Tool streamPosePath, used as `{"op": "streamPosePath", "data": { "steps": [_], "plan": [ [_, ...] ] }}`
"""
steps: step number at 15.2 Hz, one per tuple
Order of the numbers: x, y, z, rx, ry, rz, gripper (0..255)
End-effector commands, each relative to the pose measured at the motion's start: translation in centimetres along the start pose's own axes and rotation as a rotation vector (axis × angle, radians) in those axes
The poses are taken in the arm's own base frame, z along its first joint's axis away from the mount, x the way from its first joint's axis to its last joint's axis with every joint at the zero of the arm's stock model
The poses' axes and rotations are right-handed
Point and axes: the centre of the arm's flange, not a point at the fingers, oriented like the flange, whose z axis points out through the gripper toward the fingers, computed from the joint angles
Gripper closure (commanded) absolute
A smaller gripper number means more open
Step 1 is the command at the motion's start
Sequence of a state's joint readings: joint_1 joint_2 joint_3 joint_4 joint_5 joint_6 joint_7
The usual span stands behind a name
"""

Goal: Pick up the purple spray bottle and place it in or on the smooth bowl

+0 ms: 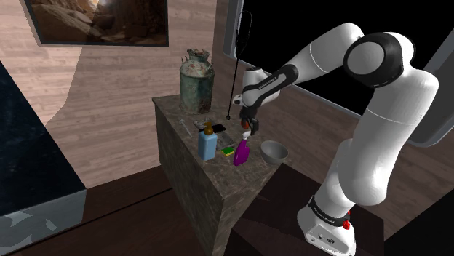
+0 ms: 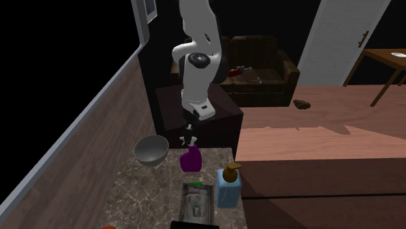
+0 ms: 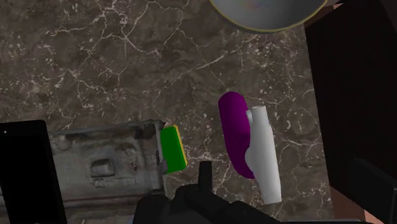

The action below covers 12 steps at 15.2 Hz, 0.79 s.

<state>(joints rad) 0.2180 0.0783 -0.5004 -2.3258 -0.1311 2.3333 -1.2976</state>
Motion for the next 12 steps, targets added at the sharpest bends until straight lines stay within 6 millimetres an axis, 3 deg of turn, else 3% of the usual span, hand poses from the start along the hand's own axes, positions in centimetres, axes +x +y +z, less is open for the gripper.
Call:
{"op": "streamPosePath", "data": {
  "steps": [1, 6, 12],
  "plan": [
    [0.1, 0.3, 1.0, -0.002, 0.0, -0.014, 0],
    [0.1, 0.3, 3.9, -0.002, 0.0, -0.014, 0],
    [0.1, 0.3, 3.9, -0.002, 0.0, -0.014, 0]
  ]
}}
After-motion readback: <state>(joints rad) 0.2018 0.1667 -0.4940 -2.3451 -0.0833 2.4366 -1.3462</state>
